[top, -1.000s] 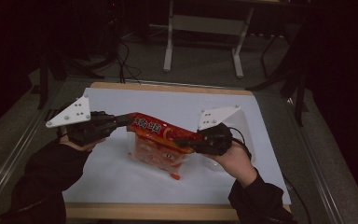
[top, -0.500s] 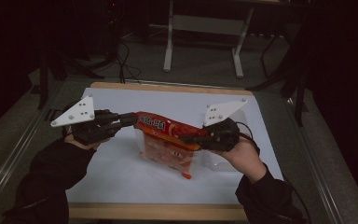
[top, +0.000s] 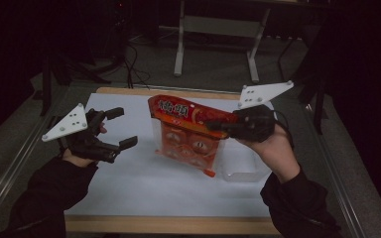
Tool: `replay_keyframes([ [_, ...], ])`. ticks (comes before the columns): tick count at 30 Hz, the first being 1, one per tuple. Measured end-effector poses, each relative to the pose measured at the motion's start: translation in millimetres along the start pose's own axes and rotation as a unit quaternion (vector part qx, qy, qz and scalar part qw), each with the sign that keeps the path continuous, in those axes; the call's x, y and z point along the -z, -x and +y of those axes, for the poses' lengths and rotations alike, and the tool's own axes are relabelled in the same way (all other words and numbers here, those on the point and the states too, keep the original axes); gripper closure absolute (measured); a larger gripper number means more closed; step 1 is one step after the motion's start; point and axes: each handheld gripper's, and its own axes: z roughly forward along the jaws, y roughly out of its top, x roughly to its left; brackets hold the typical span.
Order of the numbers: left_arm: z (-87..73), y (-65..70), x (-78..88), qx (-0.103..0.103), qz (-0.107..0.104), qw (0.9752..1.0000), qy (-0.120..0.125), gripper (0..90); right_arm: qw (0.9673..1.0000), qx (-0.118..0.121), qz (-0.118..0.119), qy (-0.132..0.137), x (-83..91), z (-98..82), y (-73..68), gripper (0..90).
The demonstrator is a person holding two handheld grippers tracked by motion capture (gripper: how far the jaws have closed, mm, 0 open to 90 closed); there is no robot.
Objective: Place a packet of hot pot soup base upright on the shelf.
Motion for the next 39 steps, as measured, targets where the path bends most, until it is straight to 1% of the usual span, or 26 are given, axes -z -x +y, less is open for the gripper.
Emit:
replay_keyframes([
  [2,-8.6,4.1,1.5,0.003,0.010,0.9999,0.000,1.8,0.9999,-0.010,-0.008,0.010,8.8,2.0,3.9,90.0],
  [3,-13.3,6.8,1.9,0.002,0.010,0.9999,-0.006,1.8,0.9997,-0.011,-0.018,0.012,13.3,3.2,5.5,90.0],
  [5,-23.6,13.5,1.8,-0.007,0.009,0.9997,-0.023,1.9,0.9993,-0.016,-0.028,0.018,23.1,5.8,9.7,90.0],
  [6,-29.5,17.0,2.0,-0.008,0.008,0.9995,-0.028,1.9,0.9991,-0.016,-0.034,0.019,28.3,7.2,11.5,90.0],
  [7,-36.2,20.5,2.7,-0.009,0.006,0.9996,-0.027,1.9,0.9988,-0.021,-0.040,0.021,33.6,8.4,13.6,90.0],
  [8,-44.0,23.8,3.9,-0.006,0.007,0.9997,-0.023,1.9,0.9983,-0.023,-0.049,0.022,39.4,9.4,15.4,90.0],
  [10,-61.1,30.4,5.6,-0.002,0.022,0.9996,-0.017,1.9,0.9973,-0.028,-0.064,0.022,50.7,11.0,18.2,90.0],
  [11,-68.8,32.4,5.9,0.009,0.025,0.9994,-0.022,1.8,0.9965,-0.031,-0.074,0.024,56.3,11.3,19.5,90.0],
  [12,-75.9,33.8,6.5,0.019,0.027,0.9991,-0.026,1.8,0.9959,-0.038,-0.078,0.026,61.7,11.1,21.2,90.0],
  [14,-88.2,36.1,8.1,0.037,0.026,0.9987,-0.023,1.9,0.9940,-0.046,-0.095,0.028,72.0,9.8,24.1,90.0],
  [15,-93.0,37.0,8.6,0.041,0.029,0.9985,-0.024,1.9,0.9934,-0.049,-0.100,0.029,77.0,8.5,25.7,90.0],
  [17,-101.1,38.6,9.3,0.048,0.026,0.9983,-0.020,1.9,0.9914,-0.055,-0.114,0.033,85.5,4.8,29.1,90.0],
  [18,-104.4,39.6,9.4,0.045,0.032,0.9982,-0.023,1.9,0.9908,-0.060,-0.116,0.035,89.5,2.3,31.3,90.0],
  [19,-107.4,40.1,9.7,0.041,0.033,0.9983,-0.022,1.9,0.9899,-0.063,-0.122,0.036,92.8,-0.4,33.1,90.0],
  [20,-109.9,40.4,9.8,0.040,0.036,0.9982,-0.026,1.9,0.9891,-0.066,-0.127,0.035,95.5,-3.1,34.7,90.0],
  [22,-114.8,40.7,10.0,0.045,0.039,0.9979,-0.027,1.9,0.9880,-0.073,-0.132,0.033,99.4,-9.2,38.0,90.0],
  [23,-117.0,40.7,10.2,0.047,0.040,0.9978,-0.027,1.9,0.9870,-0.076,-0.139,0.029,100.6,-12.4,39.5,90.0],
  [25,-120.5,41.0,10.3,0.050,0.043,0.9974,-0.027,1.9,0.9859,-0.084,-0.142,0.026,102.2,-19.4,43.2,90.0],
  [29,-125.5,43.5,11.3,0.038,0.053,0.9975,-0.028,1.9,0.9829,-0.098,-0.155,0.017,103.7,-34.1,50.3,90.0],
  [30,-127.0,43.7,11.6,0.038,0.054,0.9974,-0.027,1.9,0.9822,-0.102,-0.157,0.015,103.9,-37.9,52.2,90.0],
  [35,-136.8,41.1,12.8,0.058,0.061,0.9963,-0.021,1.9,0.9795,-0.115,-0.165,0.015,100.4,-56.1,61.4,90.0],
  [36,-136.8,41.1,12.8,0.058,0.061,0.9963,-0.021,1.9,0.9786,-0.118,-0.168,0.015,98.8,-59.3,63.0,90.0],
  [37,-139.0,40.5,12.9,0.057,0.062,0.9961,-0.023,1.9,0.9787,-0.120,-0.166,0.014,97.3,-62.3,64.8,90.0],
  [39,-139.7,39.6,13.0,0.058,0.064,0.9959,-0.026,1.9,0.9779,-0.125,-0.167,0.013,94.2,-67.9,69.2,90.0],
])
